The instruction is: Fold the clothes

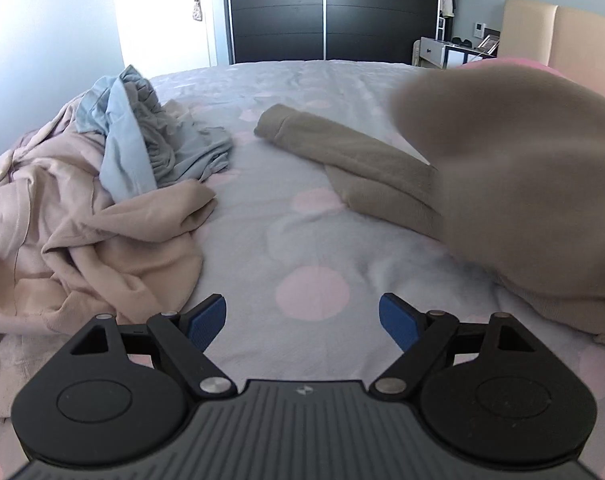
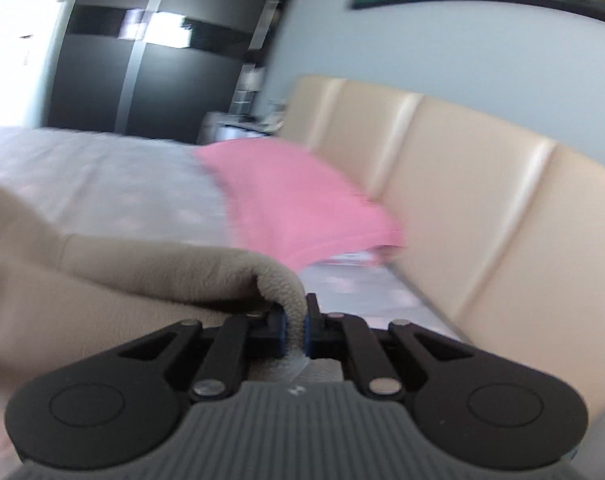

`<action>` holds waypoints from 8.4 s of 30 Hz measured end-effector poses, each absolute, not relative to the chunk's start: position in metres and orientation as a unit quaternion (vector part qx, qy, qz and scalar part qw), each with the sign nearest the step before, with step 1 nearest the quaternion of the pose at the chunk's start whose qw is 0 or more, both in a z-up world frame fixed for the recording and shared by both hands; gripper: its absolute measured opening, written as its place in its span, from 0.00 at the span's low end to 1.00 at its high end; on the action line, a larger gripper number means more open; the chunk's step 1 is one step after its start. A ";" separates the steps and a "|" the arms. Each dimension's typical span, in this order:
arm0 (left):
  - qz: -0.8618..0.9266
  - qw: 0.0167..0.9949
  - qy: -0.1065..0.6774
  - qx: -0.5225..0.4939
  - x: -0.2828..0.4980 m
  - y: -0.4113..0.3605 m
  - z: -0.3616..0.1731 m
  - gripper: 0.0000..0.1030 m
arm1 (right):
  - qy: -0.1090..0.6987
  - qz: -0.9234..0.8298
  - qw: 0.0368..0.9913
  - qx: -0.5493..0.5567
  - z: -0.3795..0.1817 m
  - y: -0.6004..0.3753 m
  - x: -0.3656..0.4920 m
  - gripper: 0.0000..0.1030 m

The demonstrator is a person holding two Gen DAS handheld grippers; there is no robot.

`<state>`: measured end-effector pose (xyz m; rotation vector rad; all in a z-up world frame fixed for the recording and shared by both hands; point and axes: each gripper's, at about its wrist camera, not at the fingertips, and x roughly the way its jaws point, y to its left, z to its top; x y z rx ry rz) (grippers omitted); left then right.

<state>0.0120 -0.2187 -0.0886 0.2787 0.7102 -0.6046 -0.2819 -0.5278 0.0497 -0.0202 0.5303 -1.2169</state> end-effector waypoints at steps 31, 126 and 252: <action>-0.559 0.726 0.349 0.198 -0.064 -0.412 -0.083 0.82 | 0.400 -0.258 0.856 -0.203 -0.004 -0.517 -0.361 0.68; -0.536 0.840 -0.014 0.089 -0.119 -0.192 0.237 0.06 | 0.011 -0.444 0.857 -0.263 0.256 -0.412 -0.469 0.07; -0.489 0.747 0.351 0.283 0.035 -0.187 -0.080 0.64 | 0.350 -0.080 0.881 -0.307 0.041 -0.434 -0.131 0.12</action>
